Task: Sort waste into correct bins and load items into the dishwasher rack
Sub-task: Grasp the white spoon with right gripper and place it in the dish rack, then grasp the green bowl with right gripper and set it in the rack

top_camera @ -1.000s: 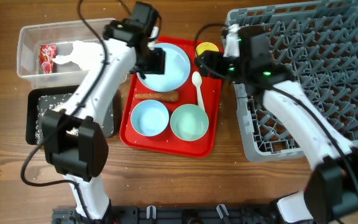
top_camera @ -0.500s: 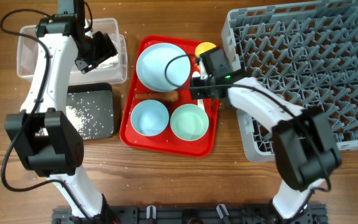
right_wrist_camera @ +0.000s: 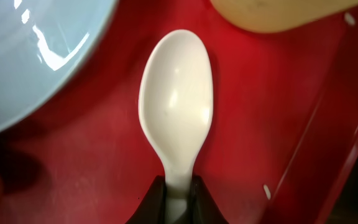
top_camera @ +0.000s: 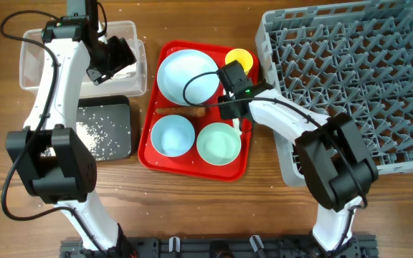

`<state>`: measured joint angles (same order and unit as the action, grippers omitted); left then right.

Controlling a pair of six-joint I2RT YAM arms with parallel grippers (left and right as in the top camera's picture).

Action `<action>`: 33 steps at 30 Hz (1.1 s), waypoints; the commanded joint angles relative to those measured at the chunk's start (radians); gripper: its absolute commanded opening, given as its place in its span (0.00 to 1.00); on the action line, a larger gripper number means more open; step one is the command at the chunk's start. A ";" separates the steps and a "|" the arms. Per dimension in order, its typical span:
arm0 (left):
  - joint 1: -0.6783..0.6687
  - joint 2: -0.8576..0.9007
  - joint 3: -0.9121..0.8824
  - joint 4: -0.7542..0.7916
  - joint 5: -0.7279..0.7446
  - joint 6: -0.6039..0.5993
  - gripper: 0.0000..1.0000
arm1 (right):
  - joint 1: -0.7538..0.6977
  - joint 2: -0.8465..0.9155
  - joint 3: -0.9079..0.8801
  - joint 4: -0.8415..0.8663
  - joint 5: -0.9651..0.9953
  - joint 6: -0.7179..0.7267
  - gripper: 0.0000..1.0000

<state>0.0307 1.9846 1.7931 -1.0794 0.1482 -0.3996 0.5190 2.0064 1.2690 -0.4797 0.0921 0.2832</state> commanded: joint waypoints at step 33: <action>0.021 0.002 0.006 0.032 0.007 0.002 0.95 | -0.079 -0.405 -0.001 -0.319 -0.369 -0.114 0.71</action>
<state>0.0349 1.9846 1.7927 -1.0504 0.1482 -0.4023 0.3531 1.5402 1.3437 -0.7952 -0.2359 0.0742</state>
